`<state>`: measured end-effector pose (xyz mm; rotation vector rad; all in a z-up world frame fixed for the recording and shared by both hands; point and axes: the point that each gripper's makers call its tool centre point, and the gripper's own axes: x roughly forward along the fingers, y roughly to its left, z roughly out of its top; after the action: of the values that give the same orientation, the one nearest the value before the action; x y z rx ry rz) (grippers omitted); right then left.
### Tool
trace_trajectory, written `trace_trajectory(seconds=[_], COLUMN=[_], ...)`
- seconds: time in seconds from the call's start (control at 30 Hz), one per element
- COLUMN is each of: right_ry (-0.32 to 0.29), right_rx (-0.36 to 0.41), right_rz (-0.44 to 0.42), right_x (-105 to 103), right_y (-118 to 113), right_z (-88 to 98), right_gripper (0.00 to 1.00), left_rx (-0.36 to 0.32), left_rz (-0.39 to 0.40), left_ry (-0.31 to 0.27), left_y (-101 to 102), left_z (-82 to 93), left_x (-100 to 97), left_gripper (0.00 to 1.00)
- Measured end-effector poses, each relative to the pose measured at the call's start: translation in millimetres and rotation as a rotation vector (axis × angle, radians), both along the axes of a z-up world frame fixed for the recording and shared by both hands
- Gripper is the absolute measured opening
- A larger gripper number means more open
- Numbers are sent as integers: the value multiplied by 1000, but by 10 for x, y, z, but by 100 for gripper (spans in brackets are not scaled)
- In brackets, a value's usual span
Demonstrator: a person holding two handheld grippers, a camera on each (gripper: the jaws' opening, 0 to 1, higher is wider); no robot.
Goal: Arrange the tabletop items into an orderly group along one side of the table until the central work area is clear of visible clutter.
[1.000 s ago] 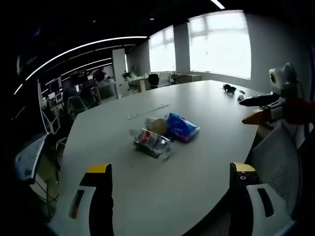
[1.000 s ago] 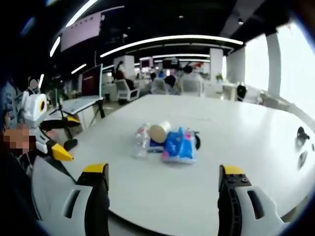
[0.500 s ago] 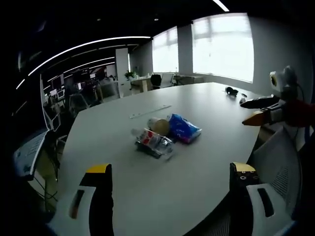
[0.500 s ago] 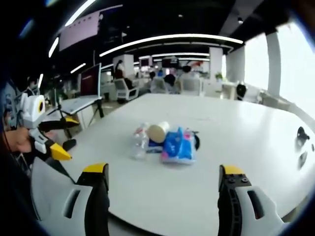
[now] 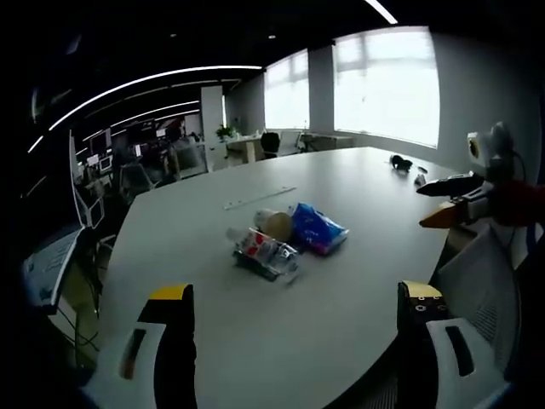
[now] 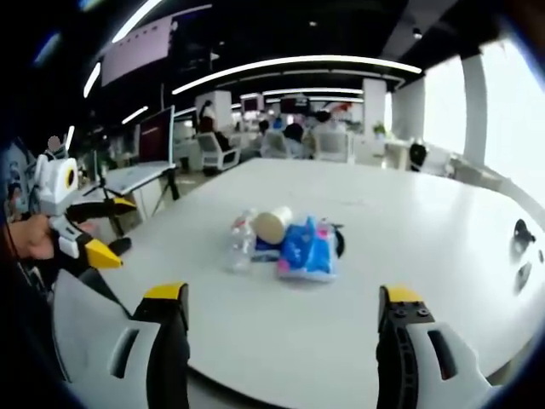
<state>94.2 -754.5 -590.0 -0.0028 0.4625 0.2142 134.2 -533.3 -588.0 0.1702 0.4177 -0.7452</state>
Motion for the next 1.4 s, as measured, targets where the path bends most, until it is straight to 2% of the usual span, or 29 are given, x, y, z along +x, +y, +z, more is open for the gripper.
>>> trace_trajectory(seconds=[0.67, 0.73, 1.07, 1.4], right_ry=[16, 15, 21, 27], right_rx=[4, 33, 21, 27], right_rz=[28, 25, 47, 55], right_x=[91, 109, 205, 312], right_y=[38, 58, 114, 160], right_z=[0, 12, 14, -67], right_gripper=[89, 89, 89, 88], left_rx=[3, -7, -24, -4], left_rz=[9, 11, 38, 34], left_ry=[14, 15, 8, 13], left_y=[-6, -7, 59, 98], left_z=[-12, 2, -19, -63], left_x=[37, 35, 80, 128], left_gripper=[98, 98, 98, 98])
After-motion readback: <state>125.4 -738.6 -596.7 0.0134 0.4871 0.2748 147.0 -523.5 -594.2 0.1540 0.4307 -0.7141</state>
